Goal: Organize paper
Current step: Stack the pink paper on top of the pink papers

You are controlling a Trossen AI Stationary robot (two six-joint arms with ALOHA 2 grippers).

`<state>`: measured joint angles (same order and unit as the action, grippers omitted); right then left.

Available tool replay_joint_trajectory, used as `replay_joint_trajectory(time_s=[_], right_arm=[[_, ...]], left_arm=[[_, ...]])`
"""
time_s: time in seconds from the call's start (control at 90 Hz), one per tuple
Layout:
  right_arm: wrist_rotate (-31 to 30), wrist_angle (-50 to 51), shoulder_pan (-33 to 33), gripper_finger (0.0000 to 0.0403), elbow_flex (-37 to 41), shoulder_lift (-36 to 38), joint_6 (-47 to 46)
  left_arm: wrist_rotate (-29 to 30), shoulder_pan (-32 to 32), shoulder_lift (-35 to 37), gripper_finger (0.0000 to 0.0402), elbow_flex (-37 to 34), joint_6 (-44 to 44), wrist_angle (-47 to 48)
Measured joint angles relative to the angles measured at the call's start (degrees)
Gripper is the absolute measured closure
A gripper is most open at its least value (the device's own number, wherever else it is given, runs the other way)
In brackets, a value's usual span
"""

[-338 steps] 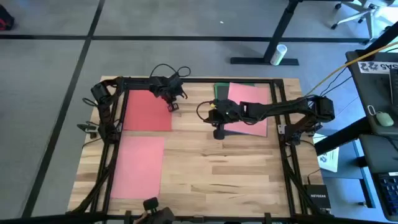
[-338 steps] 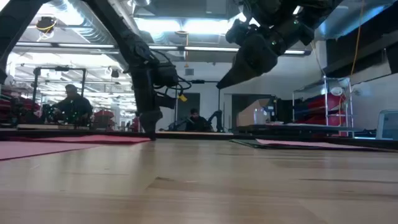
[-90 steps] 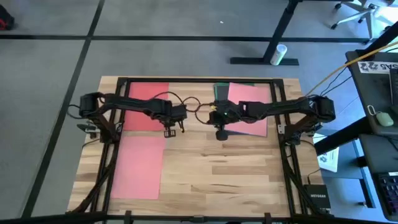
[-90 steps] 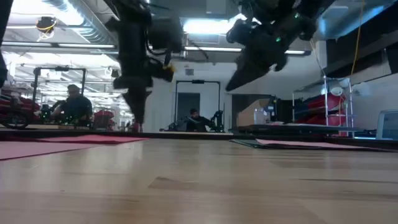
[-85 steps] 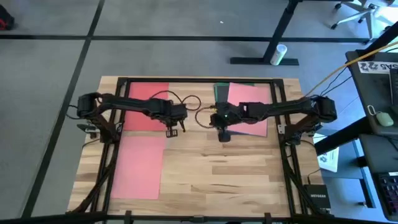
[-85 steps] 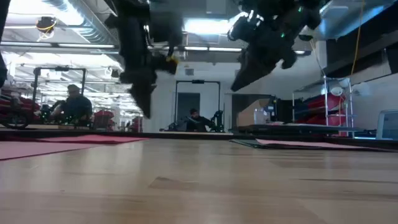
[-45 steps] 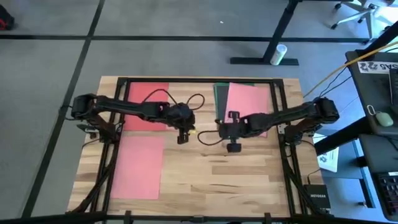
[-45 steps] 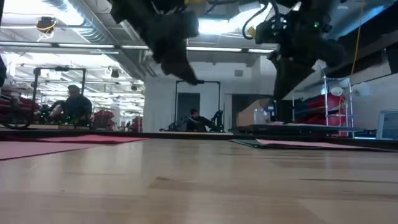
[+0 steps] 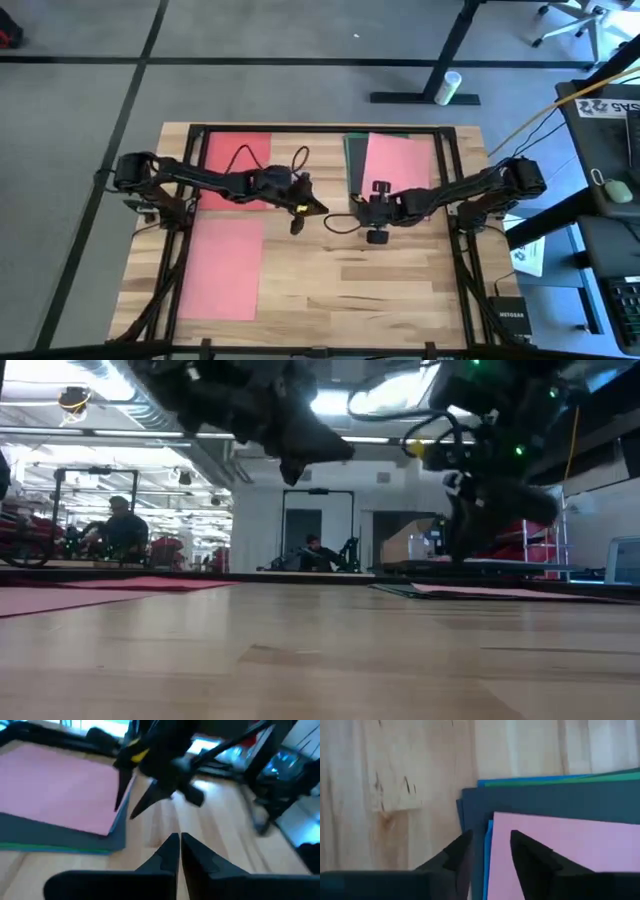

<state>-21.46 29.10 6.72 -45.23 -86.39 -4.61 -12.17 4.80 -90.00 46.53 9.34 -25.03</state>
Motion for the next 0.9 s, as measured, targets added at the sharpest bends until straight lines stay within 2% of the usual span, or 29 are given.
replay_joint_trajectory(time_s=[0.222,0.656,0.9], right_arm=[[-2.07,-4.79,0.0,0.0281,2.88,-0.24,0.3],[-6.49,-7.56,-1.12,0.0281,3.06,-6.38,2.0],[-9.68,-7.94,-1.6,0.0281,3.03,-7.06,1.41]], left_arm=[[0.09,0.13,0.0,0.0402,-5.11,3.82,-8.75],[0.85,-0.81,0.0,0.0402,-5.78,4.52,-8.75],[0.93,-0.9,-0.02,0.0402,-5.78,5.27,-8.64]])
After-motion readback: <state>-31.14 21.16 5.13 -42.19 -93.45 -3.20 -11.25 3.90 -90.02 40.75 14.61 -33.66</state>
